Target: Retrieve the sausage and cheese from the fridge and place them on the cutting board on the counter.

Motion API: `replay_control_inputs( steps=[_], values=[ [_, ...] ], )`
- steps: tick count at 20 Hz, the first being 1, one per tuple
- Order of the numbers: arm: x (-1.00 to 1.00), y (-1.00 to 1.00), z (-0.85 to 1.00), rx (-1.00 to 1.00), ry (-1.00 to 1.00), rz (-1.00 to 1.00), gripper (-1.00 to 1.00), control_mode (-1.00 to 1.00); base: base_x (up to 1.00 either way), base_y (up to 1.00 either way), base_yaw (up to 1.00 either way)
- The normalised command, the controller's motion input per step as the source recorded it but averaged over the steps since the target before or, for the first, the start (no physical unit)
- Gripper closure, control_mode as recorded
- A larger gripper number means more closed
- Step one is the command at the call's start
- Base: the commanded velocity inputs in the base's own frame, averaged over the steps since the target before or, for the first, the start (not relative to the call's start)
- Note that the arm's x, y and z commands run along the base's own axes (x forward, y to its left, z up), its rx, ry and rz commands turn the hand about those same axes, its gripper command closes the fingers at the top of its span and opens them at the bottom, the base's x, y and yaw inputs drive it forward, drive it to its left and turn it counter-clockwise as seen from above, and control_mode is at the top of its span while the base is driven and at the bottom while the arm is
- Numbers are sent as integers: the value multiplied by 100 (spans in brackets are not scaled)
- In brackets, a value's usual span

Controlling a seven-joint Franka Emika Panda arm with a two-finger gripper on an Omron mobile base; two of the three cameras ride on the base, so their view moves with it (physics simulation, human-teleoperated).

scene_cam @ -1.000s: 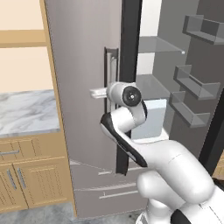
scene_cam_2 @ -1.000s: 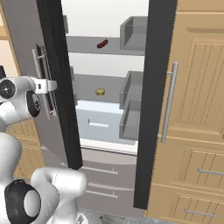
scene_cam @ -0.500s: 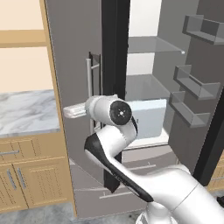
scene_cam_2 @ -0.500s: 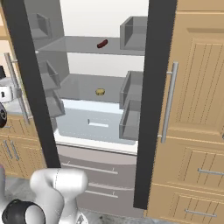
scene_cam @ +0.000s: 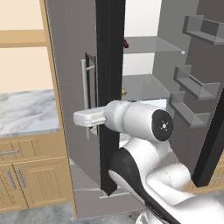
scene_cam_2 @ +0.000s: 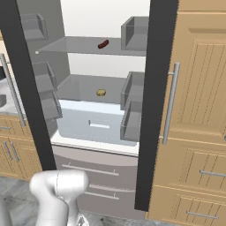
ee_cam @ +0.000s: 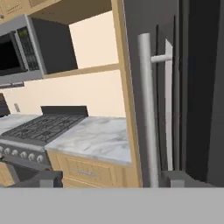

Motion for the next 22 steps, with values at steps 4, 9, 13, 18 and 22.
replay_control_inputs(
  steps=[4, 9, 13, 18, 22],
  values=[
    [-68, -100, 29, 26, 1, -1, -100, -100, 0, 0, 0],
    [20, -100, 16, 19, 7, 0, -100, -100, 0, 0, 0],
    [54, -100, 13, 15, 8, 0, -100, -100, 0, 0, 0],
    [80, -96, -3, 9, 7, 0, -100, -100, 0, 0, 0],
    [80, -74, -29, 13, 9, -1, -100, -100, 0, 0, 0]
  ],
)
